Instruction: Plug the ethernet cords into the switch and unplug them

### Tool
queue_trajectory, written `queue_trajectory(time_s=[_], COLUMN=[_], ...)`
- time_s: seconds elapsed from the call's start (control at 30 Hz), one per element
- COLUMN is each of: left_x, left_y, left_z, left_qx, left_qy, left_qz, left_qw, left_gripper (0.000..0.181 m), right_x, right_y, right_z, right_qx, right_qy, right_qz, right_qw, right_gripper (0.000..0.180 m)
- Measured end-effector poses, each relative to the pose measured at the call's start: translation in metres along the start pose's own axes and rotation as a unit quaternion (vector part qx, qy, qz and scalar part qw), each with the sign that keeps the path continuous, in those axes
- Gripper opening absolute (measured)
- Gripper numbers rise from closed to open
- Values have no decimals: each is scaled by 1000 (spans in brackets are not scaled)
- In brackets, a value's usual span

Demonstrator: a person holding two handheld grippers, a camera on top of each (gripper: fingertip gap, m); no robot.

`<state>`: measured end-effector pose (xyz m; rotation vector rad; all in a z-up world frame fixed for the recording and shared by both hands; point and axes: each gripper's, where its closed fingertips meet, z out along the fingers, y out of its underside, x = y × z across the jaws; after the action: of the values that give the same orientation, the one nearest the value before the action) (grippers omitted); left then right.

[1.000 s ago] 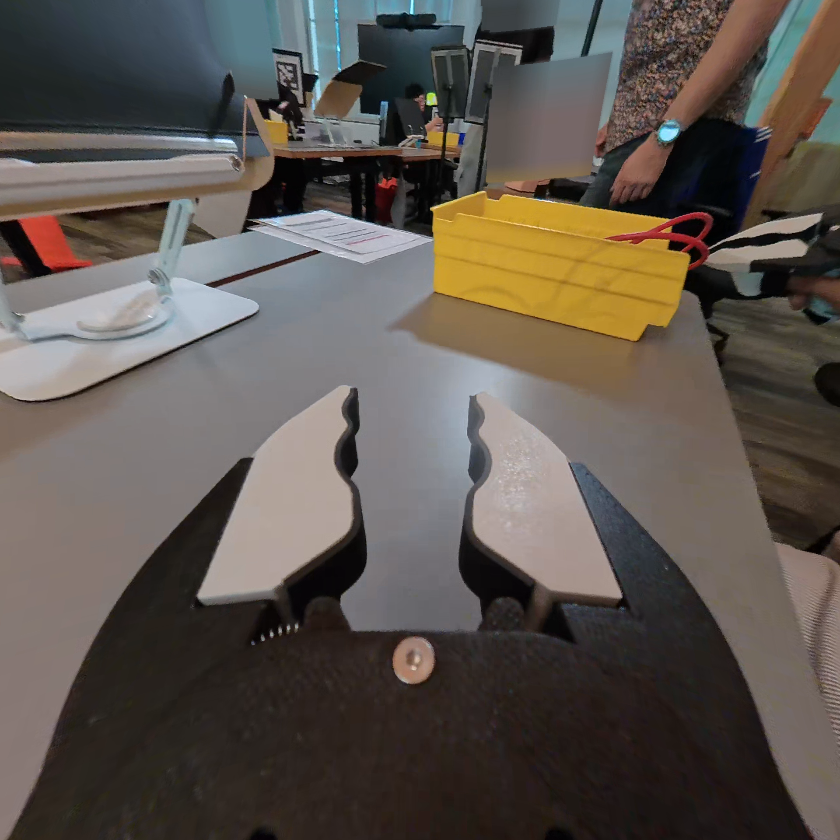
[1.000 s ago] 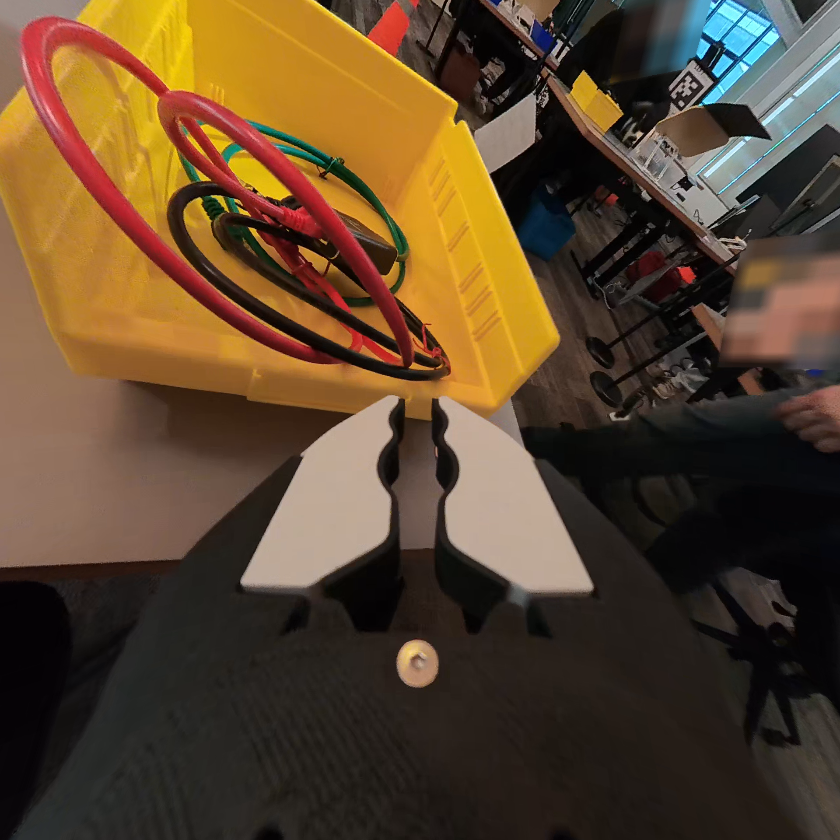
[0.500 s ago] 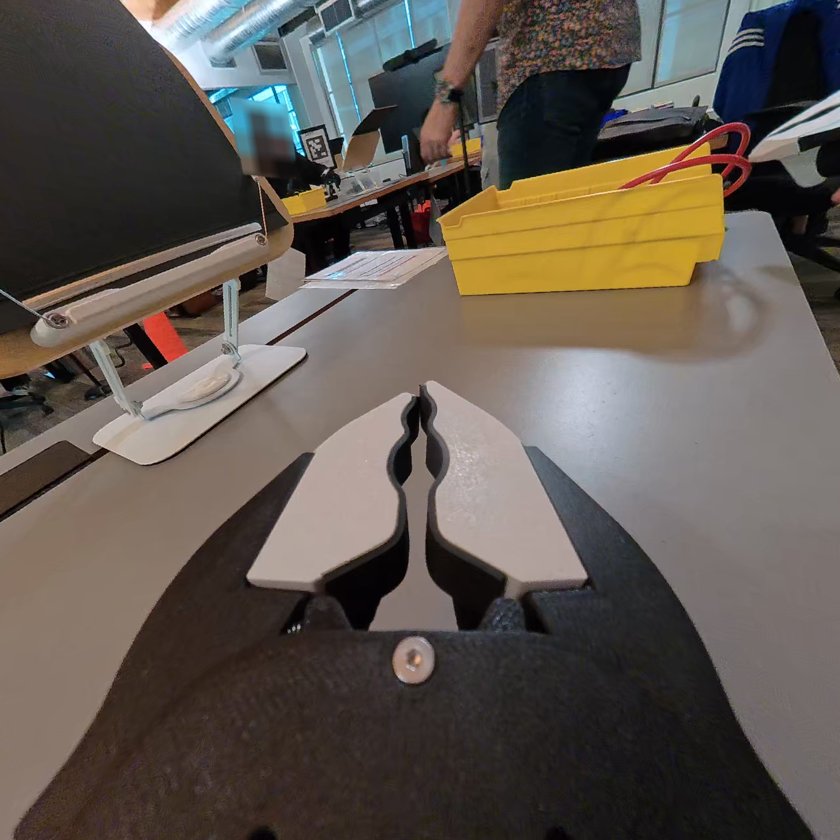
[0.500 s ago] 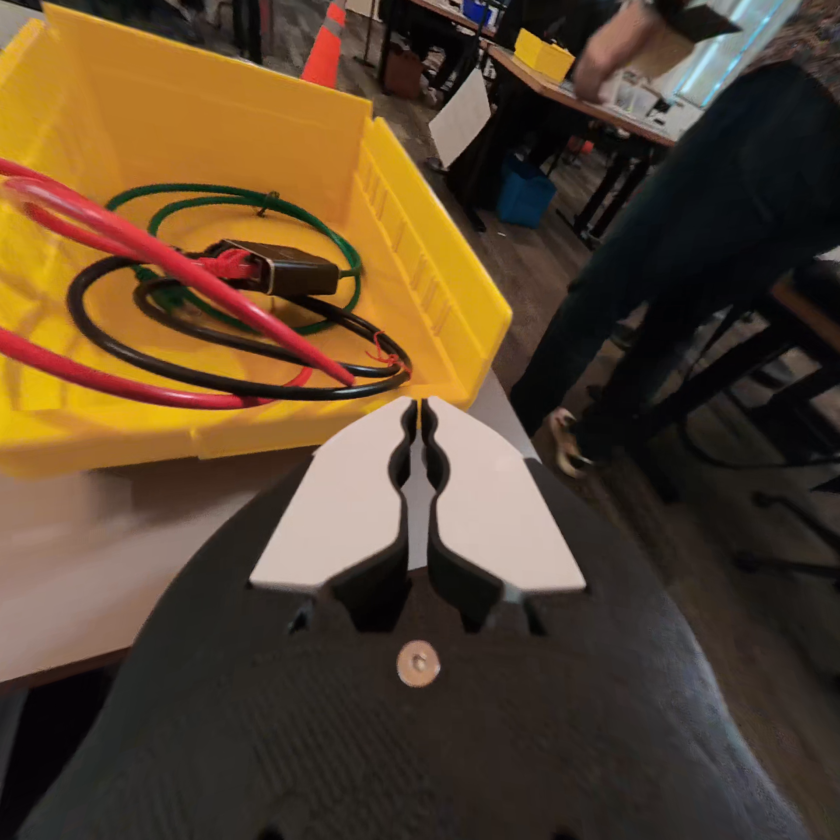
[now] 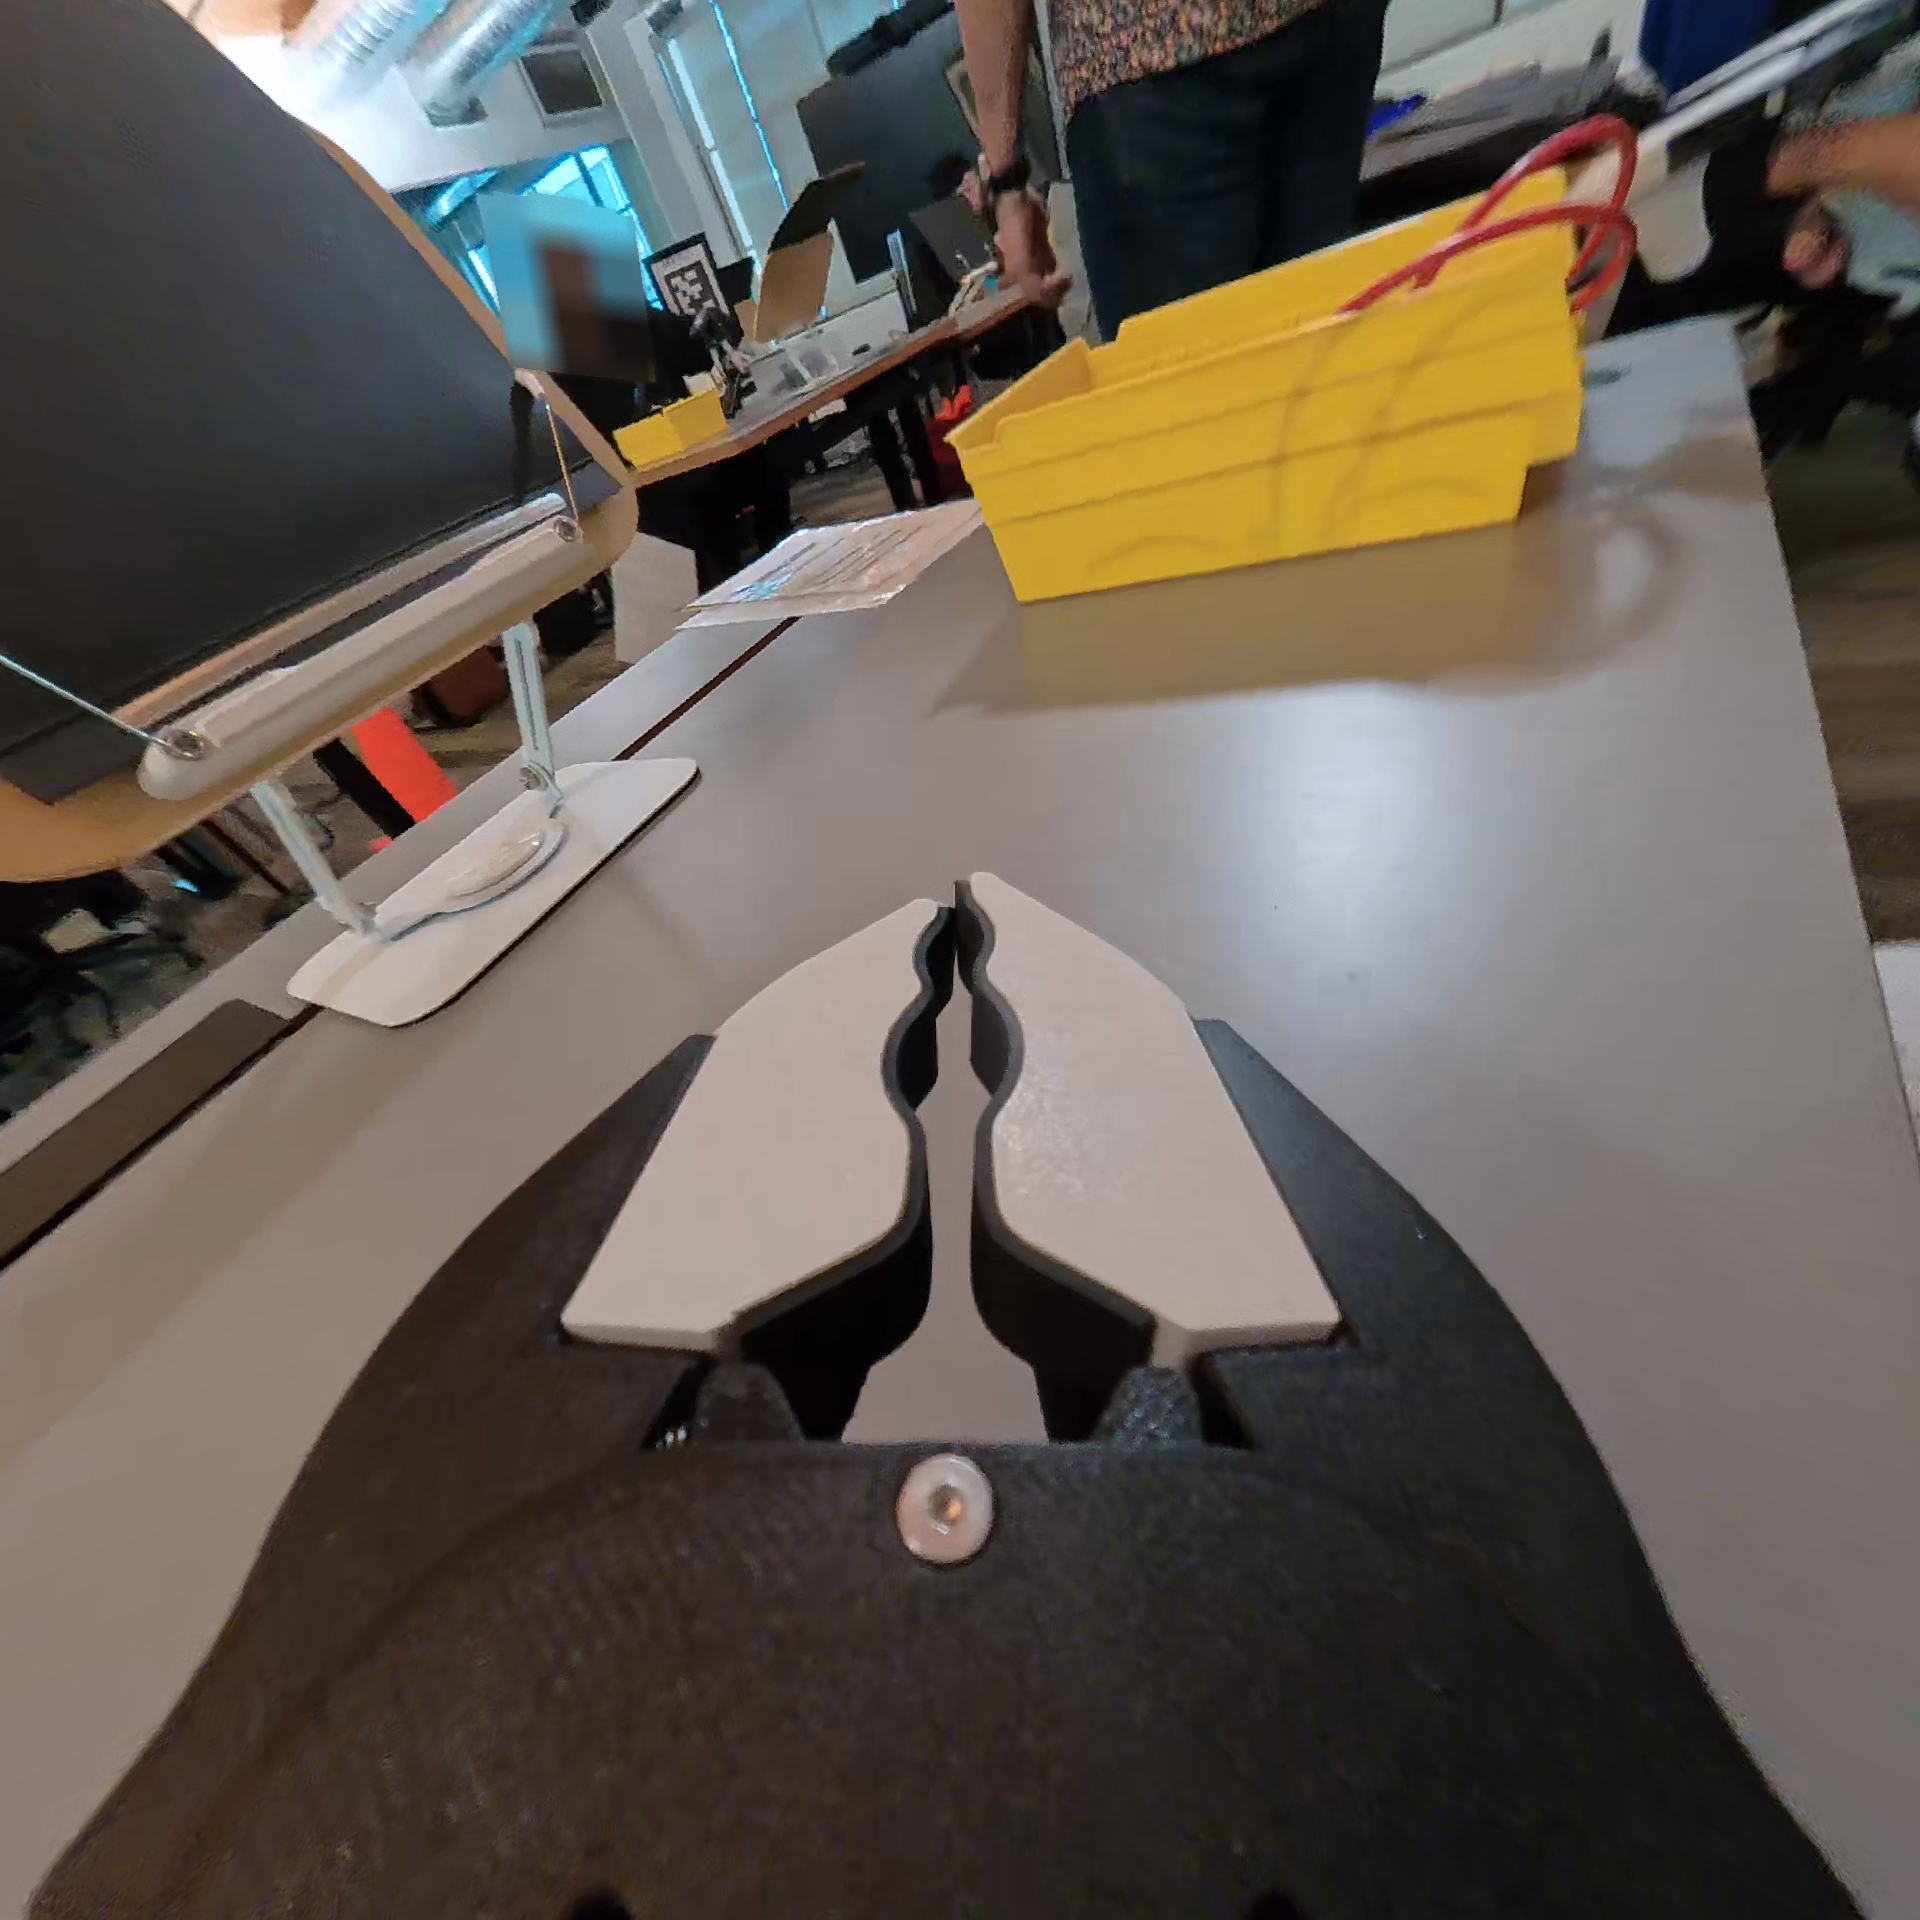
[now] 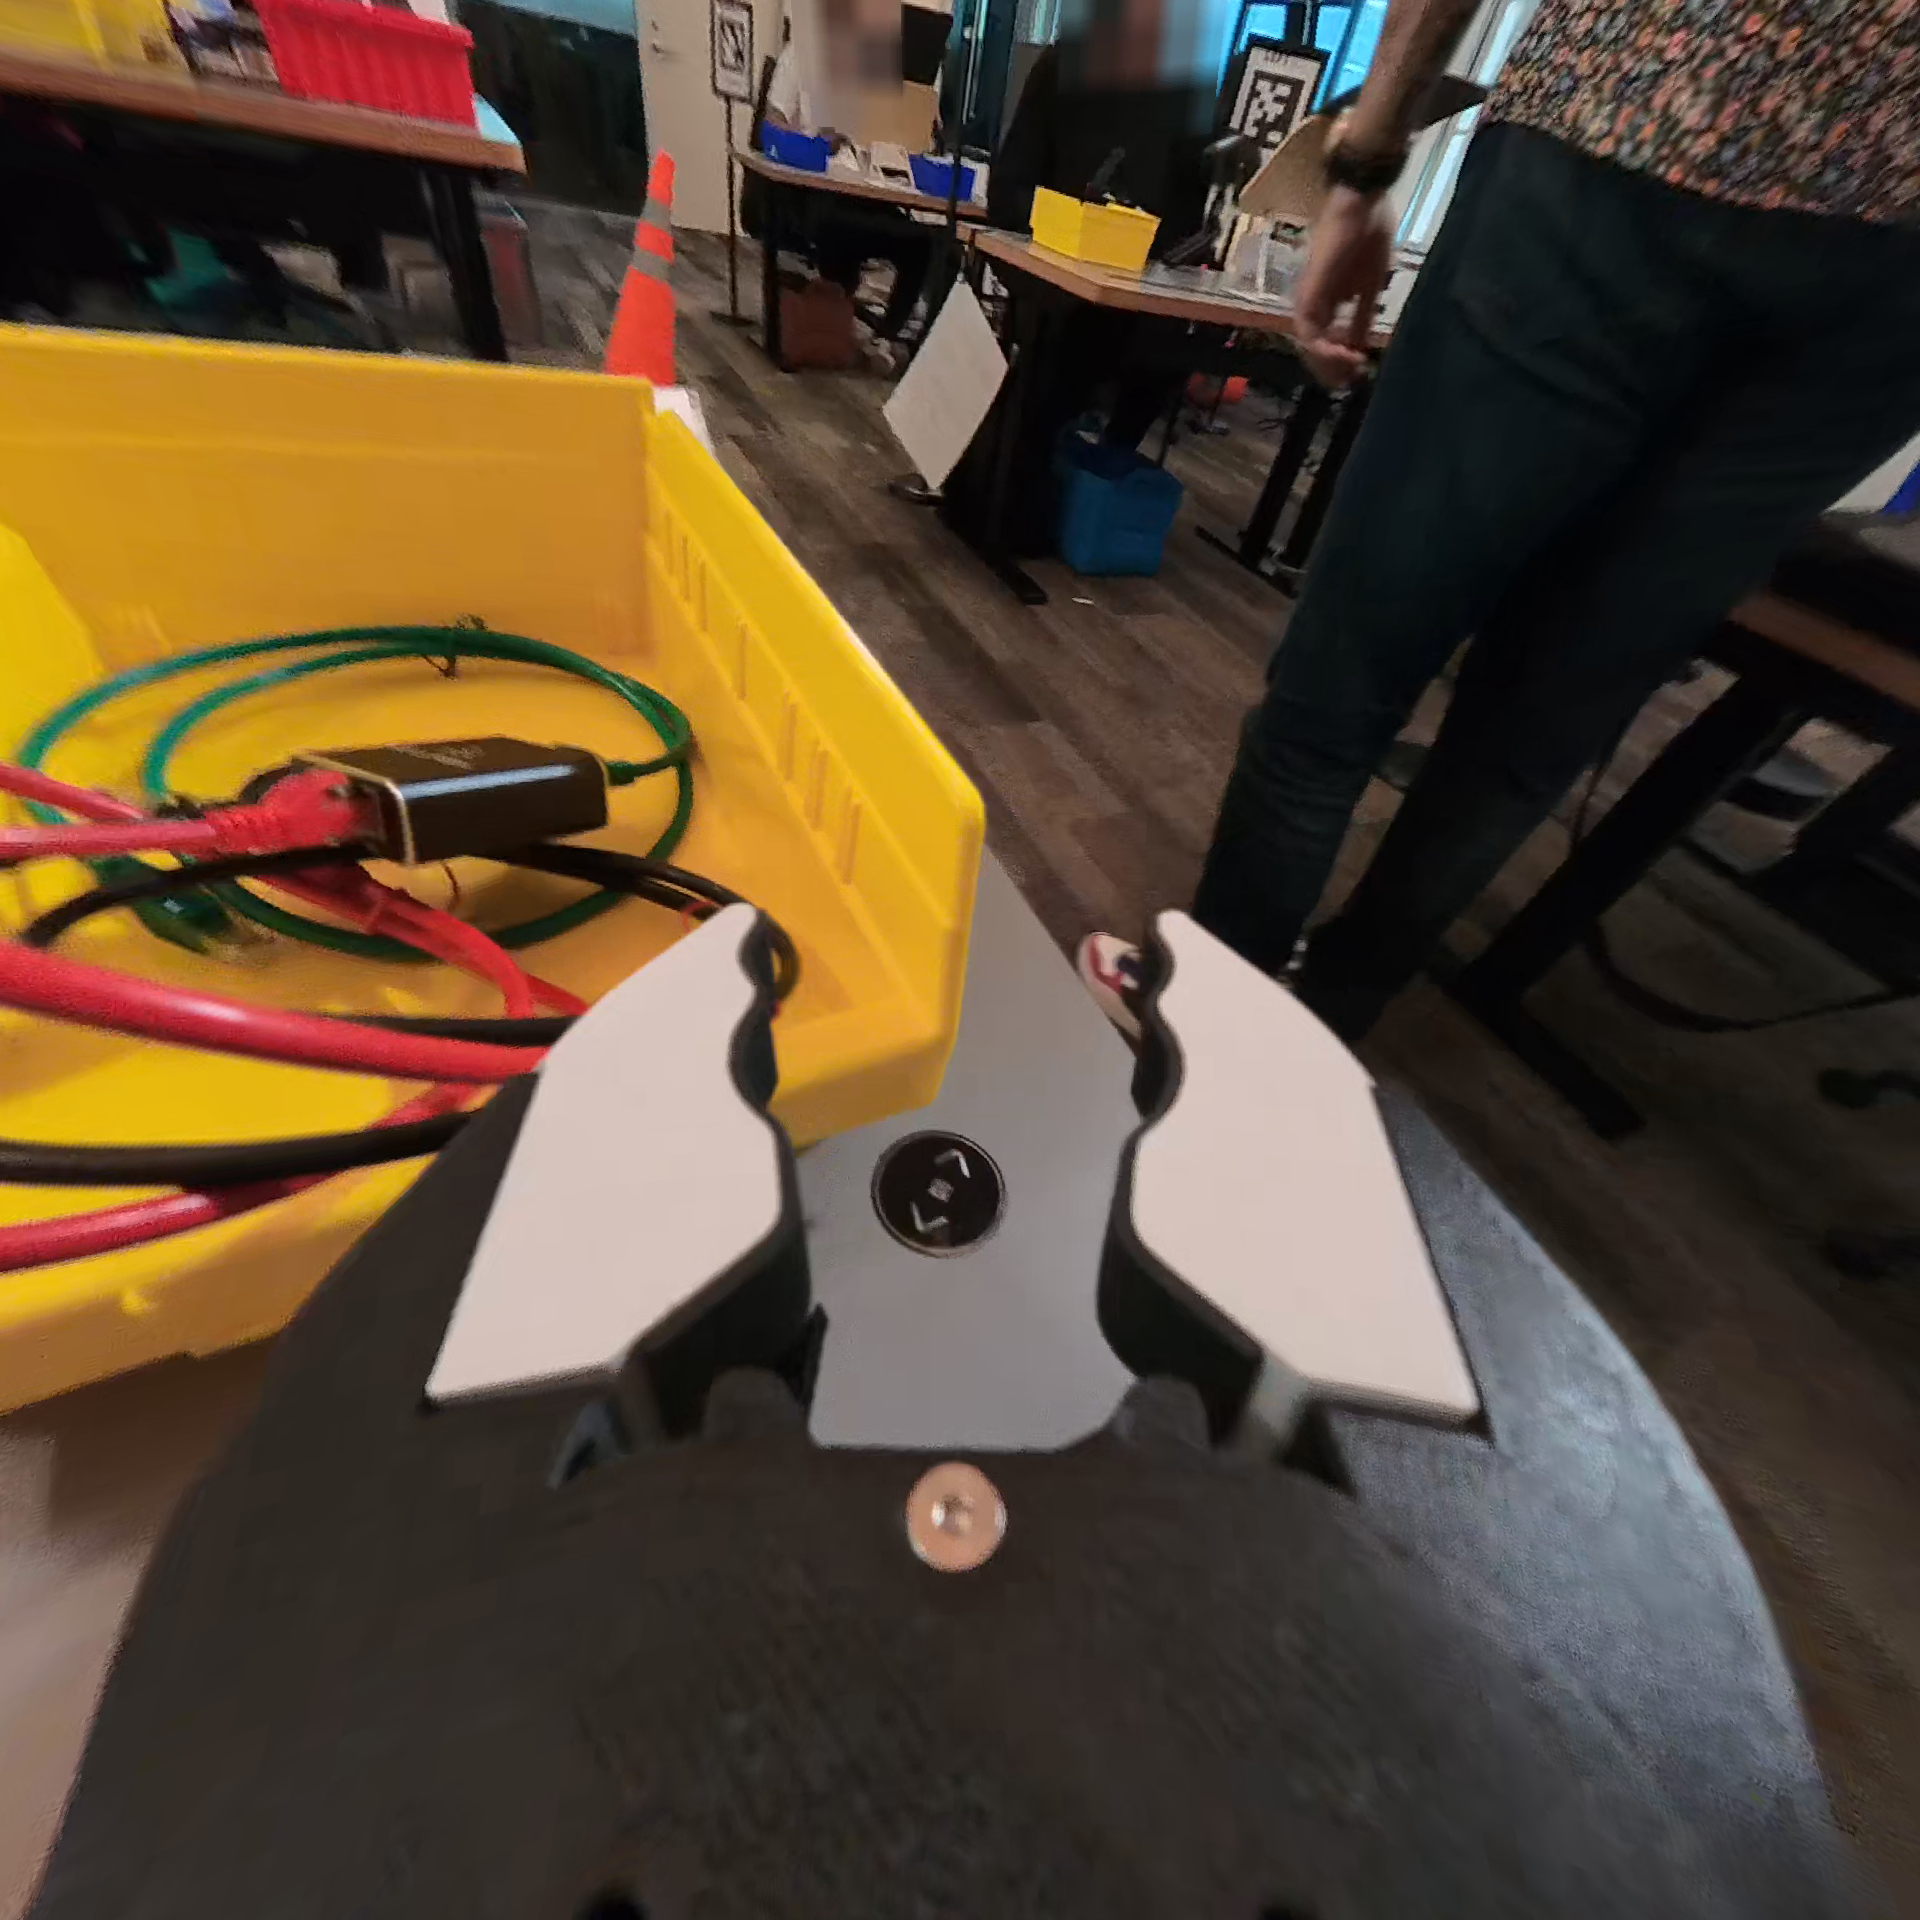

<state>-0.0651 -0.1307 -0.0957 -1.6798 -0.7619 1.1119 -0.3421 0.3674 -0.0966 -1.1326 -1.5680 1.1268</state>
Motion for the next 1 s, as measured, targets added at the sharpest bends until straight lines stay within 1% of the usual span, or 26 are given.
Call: queue_trajectory(time_s=[0.1, 0.13, 0.2, 0.33, 0.47, 0.57, 0.6, 0.63, 0.67, 0.73, 0.8, 0.87, 0.9, 1.0], left_x=[6, 6, -1, -10, -23, -32, -34, -36, -36, -34, -32, -28, -26, -22], left_y=[1, 0, 1, -5, -4, 2, 0, 0, 0, -1, 0, -1, -1, 0], left_z=[-8, -11, -18, -42, -66, -80, -84, -87, -88, -88, -84, -79, -76, -69], left_qx=[-9, -10, -11, 8, 22, 33, 43, 48, 50, 50, 41, 35, 32, 23], left_qy=[-17, -31, -79, -138, -184, -209, -216, -222, -223, -221, -217, -208, -204, -189], left_qz=[35, 45, 57, 51, 5, -36, -42, -49, -52, -47, -37, -29, -25, -19], left_qw=[999, 998, 995, 989, 983, 977, 975, 973, 972, 973, 975, 977, 978, 982], left_gripper=[2, 9, 41, 74, 97, 108, 111, 111, 113, 113, 113, 112, 112, 110], right_x=[-4, -7, -5, 4, 5, -3, -7, -13, -18, -18, -25, -38, -44, -61], right_y=[-11, -14, -18, -18, 0, 8, 7, 6, 6, 9, 6, 1, 0, -2], right_z=[8, 10, 17, 36, 56, 63, 64, 65, 66, 69, 68, 61, 58, 50], right_qx=[21, 24, 23, 21, -13, -39, -38, -39, -43, -52, -49, -41, -41, -42], right_qy=[-32, -49, -54, -47, -61, -88, -102, -124, -141, -145, -174, -215, -224, -229], right_qz=[67, 84, 105, 131, 192, 244, 253, 259, 267, 283, 283, 272, 258, 174], right_qw=[997, 995, 993, 990, 979, 965, 961, 957, 952, 947, 942, 937, 939, 957], right_gripper=[82, 88, 93, 98, 98, 84, 73, 56, 45, 40, 35, 15, 11, 8])
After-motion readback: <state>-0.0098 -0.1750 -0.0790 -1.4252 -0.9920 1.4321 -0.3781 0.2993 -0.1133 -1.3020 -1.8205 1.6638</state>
